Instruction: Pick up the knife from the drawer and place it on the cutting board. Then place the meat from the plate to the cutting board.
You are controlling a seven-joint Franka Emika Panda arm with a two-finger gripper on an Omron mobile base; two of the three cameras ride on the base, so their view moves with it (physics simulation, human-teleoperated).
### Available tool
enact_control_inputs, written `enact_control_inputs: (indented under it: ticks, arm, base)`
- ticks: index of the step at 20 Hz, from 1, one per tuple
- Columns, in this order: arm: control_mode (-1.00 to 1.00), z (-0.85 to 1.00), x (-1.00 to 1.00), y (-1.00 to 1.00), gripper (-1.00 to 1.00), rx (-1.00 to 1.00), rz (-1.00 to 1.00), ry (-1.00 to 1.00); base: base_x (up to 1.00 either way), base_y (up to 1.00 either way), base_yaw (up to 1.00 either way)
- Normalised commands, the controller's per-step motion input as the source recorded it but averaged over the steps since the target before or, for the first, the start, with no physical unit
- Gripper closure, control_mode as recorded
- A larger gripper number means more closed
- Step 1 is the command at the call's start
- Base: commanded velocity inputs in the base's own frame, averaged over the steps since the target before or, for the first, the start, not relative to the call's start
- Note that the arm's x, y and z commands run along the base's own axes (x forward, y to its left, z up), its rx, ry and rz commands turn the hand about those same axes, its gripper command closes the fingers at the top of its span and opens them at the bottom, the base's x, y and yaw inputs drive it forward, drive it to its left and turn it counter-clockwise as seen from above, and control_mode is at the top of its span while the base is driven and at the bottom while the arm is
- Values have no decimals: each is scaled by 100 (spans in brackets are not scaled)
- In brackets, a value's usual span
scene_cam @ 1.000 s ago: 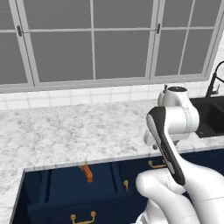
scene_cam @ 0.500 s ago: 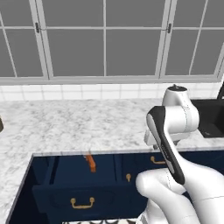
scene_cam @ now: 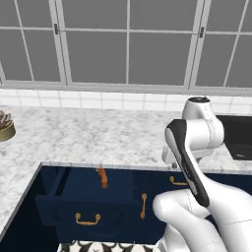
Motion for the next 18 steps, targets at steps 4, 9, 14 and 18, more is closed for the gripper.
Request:
enact_control_inputs:
  ticks: [4, 9, 14, 18]
  arm:
    - [-100, -30, 1, 33, -100, -4, -1, -2]
    - [-100, -15, 25, 58, -100, -1, -23, -14]
    - [-100, -33, 21, 100, -100, 6, -26, 3]
    - [-100, -39, 14, 97, -100, 2, -20, 26]
  base:
    - [0, 0, 0]
    - [0, 0, 0]
    - [0, 0, 0]
    - [0, 0, 0]
